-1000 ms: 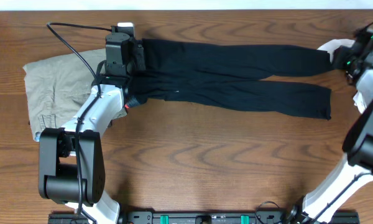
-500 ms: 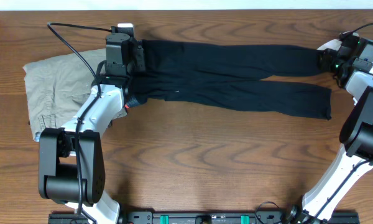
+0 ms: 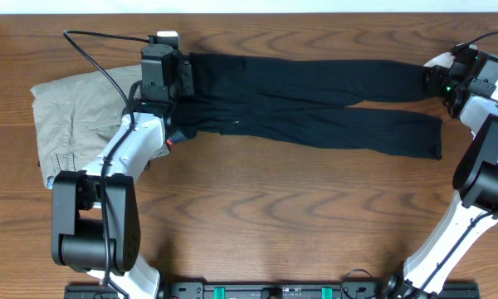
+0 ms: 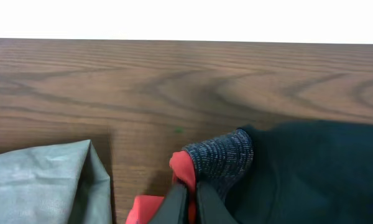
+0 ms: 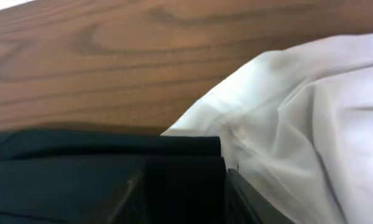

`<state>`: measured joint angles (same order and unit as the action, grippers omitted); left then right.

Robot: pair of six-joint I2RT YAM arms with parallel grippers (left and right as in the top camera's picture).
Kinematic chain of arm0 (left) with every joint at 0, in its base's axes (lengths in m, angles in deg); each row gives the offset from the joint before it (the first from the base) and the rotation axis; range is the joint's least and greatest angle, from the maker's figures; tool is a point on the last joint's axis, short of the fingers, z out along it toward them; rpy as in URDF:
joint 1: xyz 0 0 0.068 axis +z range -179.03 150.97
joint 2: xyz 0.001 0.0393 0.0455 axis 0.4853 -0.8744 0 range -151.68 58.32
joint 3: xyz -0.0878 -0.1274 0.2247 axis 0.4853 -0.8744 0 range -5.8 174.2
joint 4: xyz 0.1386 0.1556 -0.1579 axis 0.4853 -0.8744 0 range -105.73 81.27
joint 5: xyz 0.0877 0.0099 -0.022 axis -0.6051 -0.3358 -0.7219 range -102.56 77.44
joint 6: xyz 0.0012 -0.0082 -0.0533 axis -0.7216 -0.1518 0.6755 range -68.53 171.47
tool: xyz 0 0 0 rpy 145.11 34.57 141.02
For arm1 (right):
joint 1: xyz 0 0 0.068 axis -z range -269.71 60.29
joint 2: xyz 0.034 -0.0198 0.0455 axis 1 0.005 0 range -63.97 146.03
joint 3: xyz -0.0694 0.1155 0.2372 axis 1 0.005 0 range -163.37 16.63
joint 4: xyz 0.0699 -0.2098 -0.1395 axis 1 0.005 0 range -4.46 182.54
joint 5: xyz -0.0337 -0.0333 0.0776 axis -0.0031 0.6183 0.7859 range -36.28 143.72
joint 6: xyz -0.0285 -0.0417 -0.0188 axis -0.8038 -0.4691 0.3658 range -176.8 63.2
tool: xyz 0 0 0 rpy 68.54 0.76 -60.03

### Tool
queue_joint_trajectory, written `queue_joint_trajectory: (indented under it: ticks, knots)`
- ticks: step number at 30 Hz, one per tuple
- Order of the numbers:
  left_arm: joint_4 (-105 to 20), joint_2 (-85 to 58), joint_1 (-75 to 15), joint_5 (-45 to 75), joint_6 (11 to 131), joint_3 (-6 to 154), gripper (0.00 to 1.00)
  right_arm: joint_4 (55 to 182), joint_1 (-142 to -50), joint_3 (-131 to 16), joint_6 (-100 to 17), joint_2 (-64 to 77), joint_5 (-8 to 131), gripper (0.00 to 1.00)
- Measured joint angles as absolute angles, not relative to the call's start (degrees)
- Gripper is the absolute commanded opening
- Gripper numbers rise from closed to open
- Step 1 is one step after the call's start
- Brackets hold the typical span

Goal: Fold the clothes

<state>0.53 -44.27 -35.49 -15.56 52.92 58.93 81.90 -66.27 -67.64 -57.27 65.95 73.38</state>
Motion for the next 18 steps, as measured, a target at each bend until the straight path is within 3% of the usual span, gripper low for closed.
queue_joint_trajectory:
  ticks: [2, 5, 7, 18]
  knots:
    - [0.53, -44.27, -35.49, -15.56, 52.92, 58.93, 0.06, 81.79, -66.27, -67.64, -57.25, 65.95, 73.34, 0.33]
    - [0.53, -44.27, -35.51, -15.58, 52.92, 58.93, 0.06, 81.64, -66.27, -67.64, -56.77, 66.11, 73.14, 0.08]
    - [0.53, -44.27, -35.51, -15.56, 52.92, 58.93, 0.06, 81.53, -66.27, -67.64, -57.10, 66.50, 73.32, 0.02]
    - [0.53, -44.27, -35.51, -15.56, 52.92, 58.93, 0.06, 82.27, -66.27, -67.64, -56.18, 66.81, 74.93, 0.01]
